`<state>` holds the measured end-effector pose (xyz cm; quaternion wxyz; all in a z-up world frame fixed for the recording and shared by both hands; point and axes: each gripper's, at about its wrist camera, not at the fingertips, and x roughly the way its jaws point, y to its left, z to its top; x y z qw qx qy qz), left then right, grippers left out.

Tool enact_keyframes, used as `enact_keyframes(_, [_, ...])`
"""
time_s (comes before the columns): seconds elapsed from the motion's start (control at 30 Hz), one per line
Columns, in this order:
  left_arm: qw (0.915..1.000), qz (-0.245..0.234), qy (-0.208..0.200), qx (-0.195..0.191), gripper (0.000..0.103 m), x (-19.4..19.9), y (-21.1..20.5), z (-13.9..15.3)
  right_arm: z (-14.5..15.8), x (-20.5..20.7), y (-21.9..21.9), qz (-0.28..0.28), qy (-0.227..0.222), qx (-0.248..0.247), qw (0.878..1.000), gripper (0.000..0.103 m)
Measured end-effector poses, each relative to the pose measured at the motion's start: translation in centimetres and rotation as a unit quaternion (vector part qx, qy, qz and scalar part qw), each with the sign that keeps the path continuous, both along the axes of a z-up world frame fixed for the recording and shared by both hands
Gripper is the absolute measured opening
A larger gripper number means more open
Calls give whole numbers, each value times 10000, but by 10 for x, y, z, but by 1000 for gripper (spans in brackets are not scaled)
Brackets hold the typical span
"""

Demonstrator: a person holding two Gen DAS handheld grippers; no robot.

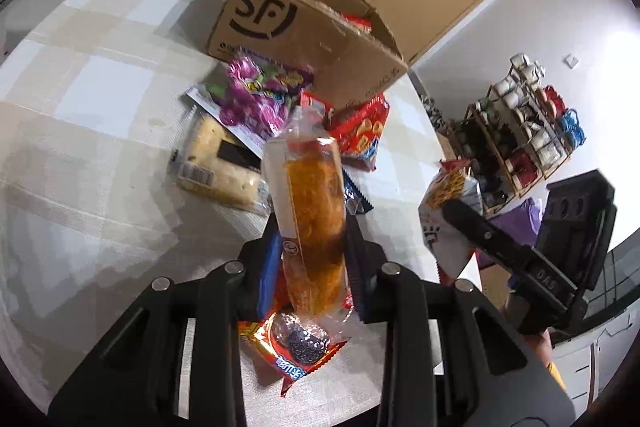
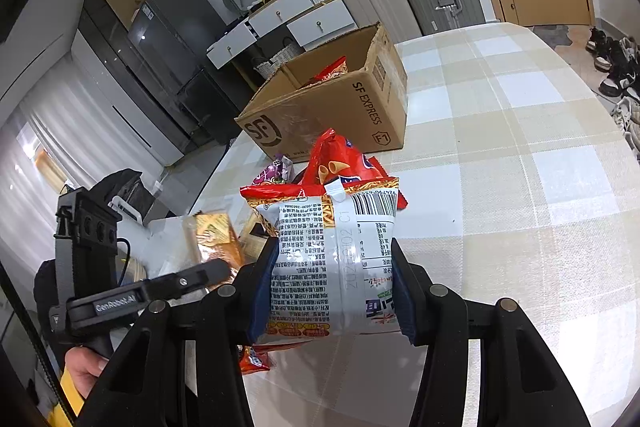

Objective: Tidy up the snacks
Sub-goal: 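Lift the noodle bag and bread roll and carry them over the box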

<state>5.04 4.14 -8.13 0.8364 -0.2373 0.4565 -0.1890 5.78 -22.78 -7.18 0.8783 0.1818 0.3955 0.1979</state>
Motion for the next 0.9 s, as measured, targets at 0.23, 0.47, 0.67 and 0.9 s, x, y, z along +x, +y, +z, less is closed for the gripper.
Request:
enact_keyframes(0.23, [9991, 189, -366, -86, 26, -14, 23, 20, 9, -4, 10, 81, -233, 7, 9997, 51])
enact_keyframes(0.47, [9942, 502, -937, 181, 26, -41, 55, 50, 24, -16, 28, 216, -588, -125, 9980, 51])
enact_keyframes(0.67, [9838, 808, -1364, 842, 26, -74, 78, 73, 39, -24, 31, 259, -930, -77, 9953, 51])
enact_keyframes(0.9, [9725, 853, -1572, 1493, 26, -99, 73, 88, 42, -24, 35, 309, -960, -80, 9949, 51])
